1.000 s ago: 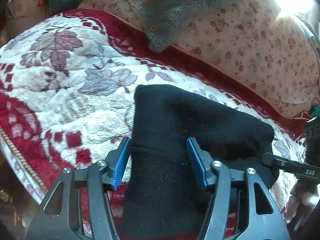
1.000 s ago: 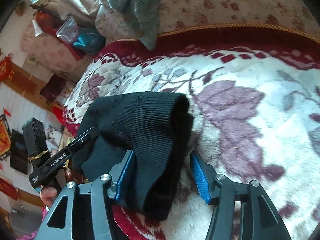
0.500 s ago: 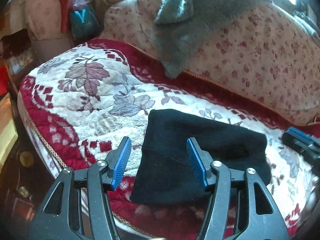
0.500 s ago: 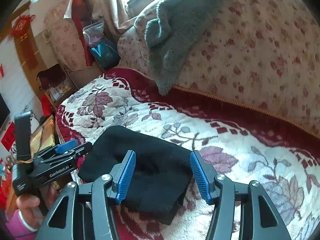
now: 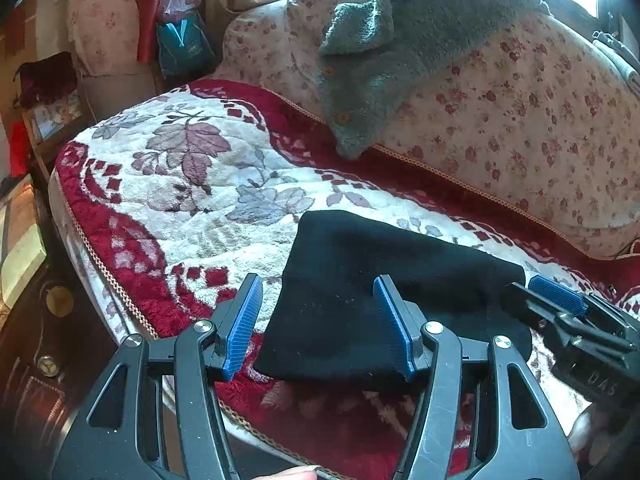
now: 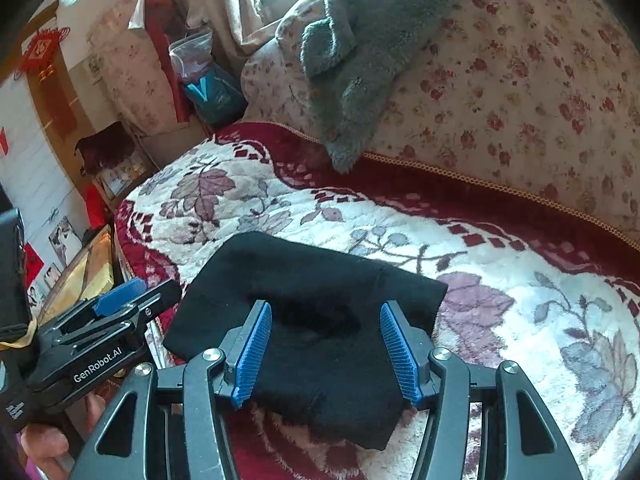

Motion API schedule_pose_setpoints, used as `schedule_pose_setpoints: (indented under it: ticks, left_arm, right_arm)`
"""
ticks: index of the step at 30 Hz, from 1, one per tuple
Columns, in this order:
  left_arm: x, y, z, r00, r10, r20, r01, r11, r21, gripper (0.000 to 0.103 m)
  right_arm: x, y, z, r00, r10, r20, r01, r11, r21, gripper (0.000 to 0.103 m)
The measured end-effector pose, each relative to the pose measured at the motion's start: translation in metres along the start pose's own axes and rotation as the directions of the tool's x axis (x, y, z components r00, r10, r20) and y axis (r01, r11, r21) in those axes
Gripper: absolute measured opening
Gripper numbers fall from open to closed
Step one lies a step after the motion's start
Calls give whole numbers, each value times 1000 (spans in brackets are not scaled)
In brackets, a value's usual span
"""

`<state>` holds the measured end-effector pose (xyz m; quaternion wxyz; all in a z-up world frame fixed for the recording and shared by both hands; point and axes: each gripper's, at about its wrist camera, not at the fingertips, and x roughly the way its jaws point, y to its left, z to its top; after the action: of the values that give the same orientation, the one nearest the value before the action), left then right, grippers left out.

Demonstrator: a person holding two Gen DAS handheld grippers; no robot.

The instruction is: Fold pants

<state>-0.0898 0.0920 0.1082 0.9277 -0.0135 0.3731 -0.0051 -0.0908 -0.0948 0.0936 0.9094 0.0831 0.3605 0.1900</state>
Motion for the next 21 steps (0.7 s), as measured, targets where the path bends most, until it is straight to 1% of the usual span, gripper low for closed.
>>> schedule_pose_setpoints:
  ticks: [21]
  left_arm:
    - [0, -5, -4, 1000, 10, -2, -10, 1000, 5, 58]
  right_arm:
    - [11, 11, -9, 999, 13, -42, -14, 1000, -10, 55]
